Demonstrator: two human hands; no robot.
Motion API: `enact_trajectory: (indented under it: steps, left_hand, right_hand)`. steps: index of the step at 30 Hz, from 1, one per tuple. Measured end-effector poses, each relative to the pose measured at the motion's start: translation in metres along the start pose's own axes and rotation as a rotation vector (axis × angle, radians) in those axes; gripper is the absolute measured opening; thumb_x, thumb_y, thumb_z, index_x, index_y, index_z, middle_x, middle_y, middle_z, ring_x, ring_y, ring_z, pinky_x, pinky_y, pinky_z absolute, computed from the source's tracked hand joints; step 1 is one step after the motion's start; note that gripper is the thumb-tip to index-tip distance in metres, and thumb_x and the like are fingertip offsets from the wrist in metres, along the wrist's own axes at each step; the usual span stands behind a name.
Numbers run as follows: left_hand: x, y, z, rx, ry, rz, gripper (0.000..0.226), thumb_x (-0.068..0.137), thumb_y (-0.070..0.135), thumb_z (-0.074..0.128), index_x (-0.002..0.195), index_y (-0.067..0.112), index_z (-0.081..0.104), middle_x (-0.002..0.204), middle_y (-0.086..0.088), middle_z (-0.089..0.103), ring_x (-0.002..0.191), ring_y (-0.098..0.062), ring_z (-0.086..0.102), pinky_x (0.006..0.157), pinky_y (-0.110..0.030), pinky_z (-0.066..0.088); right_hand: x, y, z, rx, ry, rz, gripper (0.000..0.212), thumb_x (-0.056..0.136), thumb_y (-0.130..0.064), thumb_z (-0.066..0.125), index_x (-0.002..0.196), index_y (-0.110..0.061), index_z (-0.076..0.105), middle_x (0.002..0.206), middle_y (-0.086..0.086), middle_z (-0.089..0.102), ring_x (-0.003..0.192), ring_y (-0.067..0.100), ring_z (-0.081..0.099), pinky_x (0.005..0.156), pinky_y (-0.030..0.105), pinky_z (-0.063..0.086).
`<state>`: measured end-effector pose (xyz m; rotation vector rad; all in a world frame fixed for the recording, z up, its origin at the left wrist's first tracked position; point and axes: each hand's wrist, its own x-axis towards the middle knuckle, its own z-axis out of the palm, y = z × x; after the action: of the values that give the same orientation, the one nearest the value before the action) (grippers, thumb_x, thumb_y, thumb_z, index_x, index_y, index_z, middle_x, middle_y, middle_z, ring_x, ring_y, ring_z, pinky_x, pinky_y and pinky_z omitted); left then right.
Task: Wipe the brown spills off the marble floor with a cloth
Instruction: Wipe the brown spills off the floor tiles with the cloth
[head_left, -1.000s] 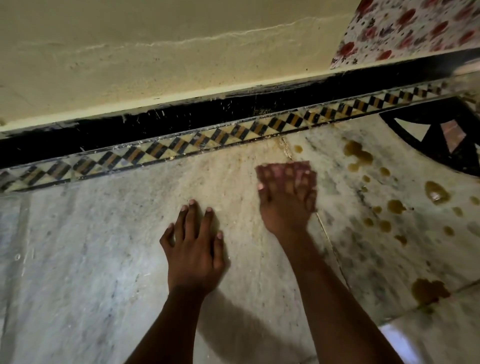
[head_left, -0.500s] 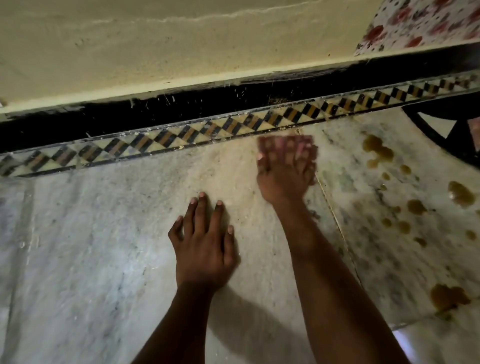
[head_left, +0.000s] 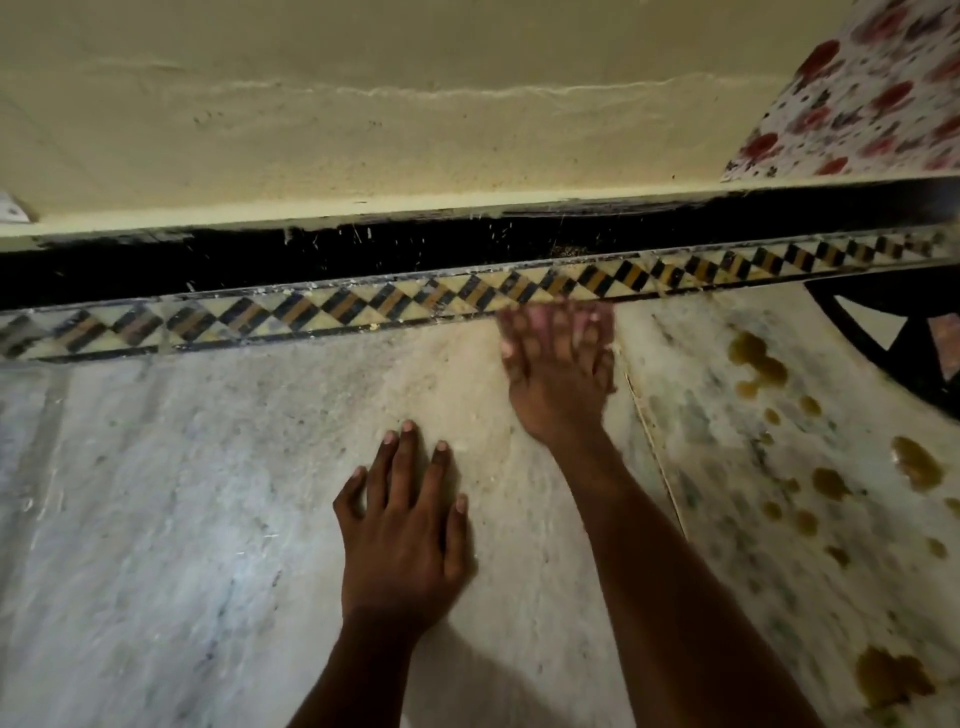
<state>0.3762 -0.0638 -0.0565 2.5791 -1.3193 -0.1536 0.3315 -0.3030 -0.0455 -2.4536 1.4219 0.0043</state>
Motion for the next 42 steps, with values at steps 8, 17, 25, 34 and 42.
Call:
enact_trajectory:
  steps: [8,17,25,34,42]
  left_hand:
    - [0.000,0.000,0.001,-0.011,0.014,0.010,0.062,0.105,0.048,0.035,0.162,0.025,0.044,0.179,-0.009,0.024,0.166,-0.024,0.020,0.124,-0.055,0.026]
    - [-0.002,0.001,-0.001,-0.013,0.009,0.012,0.062,0.104,0.047,0.036,0.161,0.023,0.047,0.178,-0.010,0.026,0.165,-0.026,0.025,0.121,-0.056,0.028]
    - [-0.001,0.002,0.001,-0.019,0.024,0.010,0.061,0.105,0.047,0.039,0.161,0.024,0.045,0.177,-0.010,0.028,0.165,-0.026,0.025,0.122,-0.056,0.027]
    - [-0.001,0.002,-0.003,0.021,-0.002,0.019,0.063,0.105,0.050,0.033,0.162,0.023,0.044,0.178,-0.011,0.026,0.164,-0.028,0.025,0.120,-0.055,0.027]
    - [0.000,0.003,-0.005,0.026,0.009,0.013,0.062,0.106,0.049,0.035,0.162,0.024,0.043,0.178,-0.010,0.026,0.164,-0.027,0.025,0.120,-0.055,0.026]
  right_hand:
    - [-0.018,0.064,-0.016,0.036,0.093,0.263,0.062,0.107,-0.068,0.021,0.164,-0.053,0.001,0.181,0.005,0.000,0.166,0.038,-0.005,0.130,0.065,0.008]
    - [-0.049,0.037,-0.002,-0.117,-0.049,-0.279,0.059,0.108,-0.063,0.009,0.166,-0.053,0.006,0.181,-0.007,0.000,0.165,0.028,-0.015,0.132,0.059,0.008]
    - [0.021,0.080,-0.029,0.085,0.088,0.458,0.066,0.108,-0.065,0.011,0.167,-0.042,-0.008,0.180,0.008,-0.010,0.164,0.041,-0.013,0.131,0.064,-0.001]
    - [-0.132,0.055,-0.004,-0.105,-0.046,-0.333,0.053,0.111,-0.060,0.013,0.163,-0.060,0.007,0.180,-0.013,-0.005,0.165,0.026,-0.018,0.132,0.058,0.008]
    - [-0.032,0.064,-0.016,0.142,0.073,0.328,0.058,0.110,-0.058,0.018,0.166,-0.048,0.006,0.181,0.004,-0.002,0.164,0.041,-0.011,0.129,0.067,-0.002]
